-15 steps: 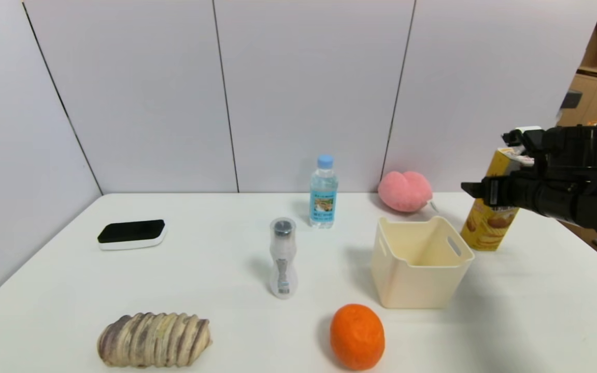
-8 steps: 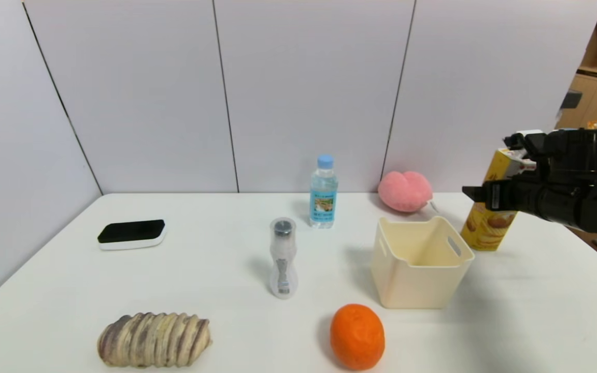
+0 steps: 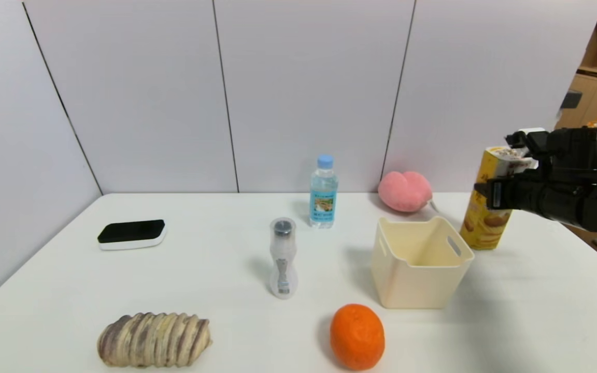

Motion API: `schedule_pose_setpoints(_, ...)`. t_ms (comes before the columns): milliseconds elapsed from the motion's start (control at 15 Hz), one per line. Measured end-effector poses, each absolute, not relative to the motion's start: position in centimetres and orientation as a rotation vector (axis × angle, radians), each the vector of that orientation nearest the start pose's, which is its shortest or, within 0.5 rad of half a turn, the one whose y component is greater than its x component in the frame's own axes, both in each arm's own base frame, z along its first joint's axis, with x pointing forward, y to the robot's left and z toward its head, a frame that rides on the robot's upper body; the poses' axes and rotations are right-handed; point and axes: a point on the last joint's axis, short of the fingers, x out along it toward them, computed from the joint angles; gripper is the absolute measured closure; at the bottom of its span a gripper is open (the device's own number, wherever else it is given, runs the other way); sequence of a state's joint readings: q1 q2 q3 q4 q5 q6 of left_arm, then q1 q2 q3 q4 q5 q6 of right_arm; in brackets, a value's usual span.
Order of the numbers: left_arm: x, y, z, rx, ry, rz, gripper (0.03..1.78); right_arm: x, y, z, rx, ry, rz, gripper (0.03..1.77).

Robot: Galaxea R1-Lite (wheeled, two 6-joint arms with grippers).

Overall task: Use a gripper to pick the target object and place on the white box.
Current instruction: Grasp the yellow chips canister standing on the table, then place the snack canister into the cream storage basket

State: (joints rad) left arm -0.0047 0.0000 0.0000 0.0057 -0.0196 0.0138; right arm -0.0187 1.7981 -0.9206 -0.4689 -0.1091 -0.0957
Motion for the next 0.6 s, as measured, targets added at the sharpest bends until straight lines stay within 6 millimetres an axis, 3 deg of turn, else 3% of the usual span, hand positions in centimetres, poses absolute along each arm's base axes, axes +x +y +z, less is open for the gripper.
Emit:
schedule_pose_setpoints(133,-2.28,-0.03,7.49,0.014,0.006,-0.024,0.12,33.05,-0.87,16.41,-0.114,0.418,-0.107,0.95)
schedule_pose_setpoints(600,-2.28,-0.03,7.49,0.013,0.006,-0.024,0.12,33.00,-0.97,16.22,-0.120,0.431,-0.133,0.96)
